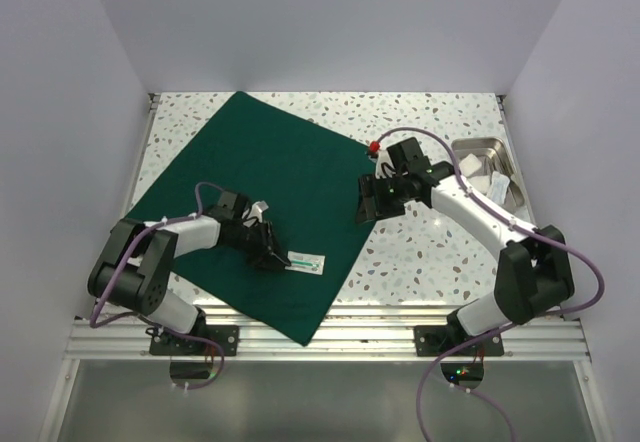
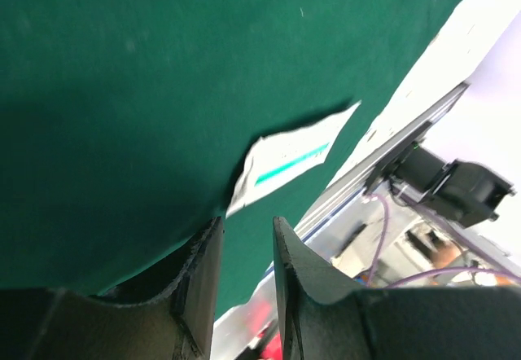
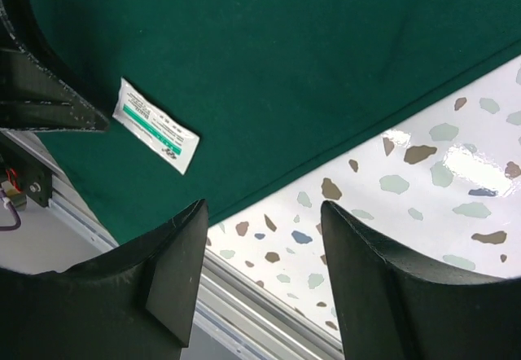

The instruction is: Prepare the surgical pack

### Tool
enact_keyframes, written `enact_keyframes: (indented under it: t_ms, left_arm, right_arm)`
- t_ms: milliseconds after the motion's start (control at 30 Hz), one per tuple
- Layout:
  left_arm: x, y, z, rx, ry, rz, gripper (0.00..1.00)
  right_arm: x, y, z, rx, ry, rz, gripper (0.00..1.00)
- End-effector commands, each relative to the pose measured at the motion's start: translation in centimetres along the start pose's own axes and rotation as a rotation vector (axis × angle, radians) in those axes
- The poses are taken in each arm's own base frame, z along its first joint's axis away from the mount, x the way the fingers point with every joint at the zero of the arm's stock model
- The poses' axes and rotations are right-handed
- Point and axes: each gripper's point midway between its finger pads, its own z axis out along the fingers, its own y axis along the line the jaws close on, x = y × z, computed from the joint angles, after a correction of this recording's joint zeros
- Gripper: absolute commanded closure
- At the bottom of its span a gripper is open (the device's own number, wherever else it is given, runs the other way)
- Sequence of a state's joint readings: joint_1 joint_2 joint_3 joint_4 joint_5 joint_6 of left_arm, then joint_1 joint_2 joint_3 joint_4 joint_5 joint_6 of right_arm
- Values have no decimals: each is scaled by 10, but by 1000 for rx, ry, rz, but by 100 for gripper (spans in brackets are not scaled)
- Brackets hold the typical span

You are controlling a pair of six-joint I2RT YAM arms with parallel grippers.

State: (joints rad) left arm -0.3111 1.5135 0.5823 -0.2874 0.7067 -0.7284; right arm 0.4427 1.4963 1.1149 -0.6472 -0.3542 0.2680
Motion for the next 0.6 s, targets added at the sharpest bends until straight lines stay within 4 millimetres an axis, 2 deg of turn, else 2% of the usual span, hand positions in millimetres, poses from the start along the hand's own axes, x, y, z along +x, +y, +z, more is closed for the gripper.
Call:
enact_keyframes:
  t_ms: [0, 267, 567]
  left_arm:
    - [-11, -18, 8, 87, -17, -29, 65]
    - [-6, -14, 7, 47, -14, -62, 65]
    - [7, -2, 9, 21, 23, -88, 63]
  right_arm:
    - [-6, 11, -11, -50, -55, -40, 38]
    - [5, 9, -14, -53, -50, -55, 38]
    - [5, 10, -11, -66, -48, -58, 39]
